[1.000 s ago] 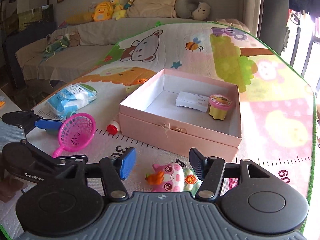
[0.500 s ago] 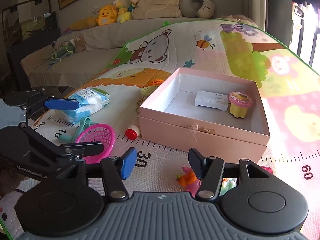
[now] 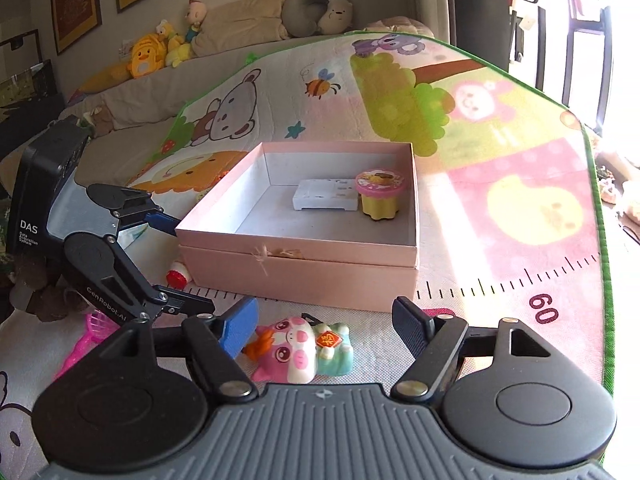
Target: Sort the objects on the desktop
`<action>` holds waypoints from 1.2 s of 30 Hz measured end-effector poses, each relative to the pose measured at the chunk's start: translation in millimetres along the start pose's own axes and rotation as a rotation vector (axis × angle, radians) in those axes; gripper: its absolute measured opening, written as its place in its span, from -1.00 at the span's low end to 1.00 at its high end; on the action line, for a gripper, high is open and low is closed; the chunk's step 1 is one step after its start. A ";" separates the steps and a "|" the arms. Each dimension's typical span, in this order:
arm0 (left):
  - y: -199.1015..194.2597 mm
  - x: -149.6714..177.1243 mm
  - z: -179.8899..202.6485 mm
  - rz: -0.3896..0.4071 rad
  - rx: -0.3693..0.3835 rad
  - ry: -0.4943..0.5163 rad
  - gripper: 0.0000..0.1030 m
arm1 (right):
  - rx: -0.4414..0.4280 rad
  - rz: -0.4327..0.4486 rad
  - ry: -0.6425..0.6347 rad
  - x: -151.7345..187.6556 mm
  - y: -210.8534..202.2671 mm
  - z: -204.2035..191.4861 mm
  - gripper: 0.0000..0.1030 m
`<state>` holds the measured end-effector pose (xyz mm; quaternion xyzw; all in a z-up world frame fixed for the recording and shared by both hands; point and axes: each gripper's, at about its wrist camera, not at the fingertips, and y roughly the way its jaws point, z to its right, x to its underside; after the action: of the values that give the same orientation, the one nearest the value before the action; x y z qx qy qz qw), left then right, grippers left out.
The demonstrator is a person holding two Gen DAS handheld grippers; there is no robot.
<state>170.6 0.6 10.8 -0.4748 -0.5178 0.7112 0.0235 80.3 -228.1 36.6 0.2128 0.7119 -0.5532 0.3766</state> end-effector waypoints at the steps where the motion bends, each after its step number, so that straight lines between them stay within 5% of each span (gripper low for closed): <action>1: -2.1 2.4 1.4 0.005 0.008 0.000 1.00 | -0.001 -0.007 0.008 1.2 3.1 2.1 0.46; 11: -43.8 36.8 58.3 0.053 0.078 -0.068 1.00 | -0.061 -0.049 0.044 14.5 18.0 6.0 0.51; 13: -58.5 39.8 71.7 0.105 0.010 -0.098 1.00 | -0.069 -0.048 0.045 16.1 15.8 3.6 0.52; 17: -74.6 44.3 102.7 0.139 -0.340 -0.140 1.00 | -0.070 -0.031 0.024 16.1 9.3 -5.2 0.52; 19: -73.0 51.5 117.6 0.129 -0.441 -0.113 1.00 | -0.072 -0.026 0.008 14.5 8.4 -15.5 0.52; 27: -73.2 82.6 121.7 0.071 -0.532 -0.051 1.00 | -0.085 0.025 -0.158 14.4 3.9 -66.3 0.52; 36: -79.0 75.7 65.7 0.060 -0.717 -0.132 1.00 | 0.022 0.018 -0.150 25.4 6.7 -48.1 0.57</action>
<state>47.0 29.9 22.3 -0.4212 -0.7203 0.5140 -0.1988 54.8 -183.4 17.7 0.1816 0.6735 -0.5721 0.4314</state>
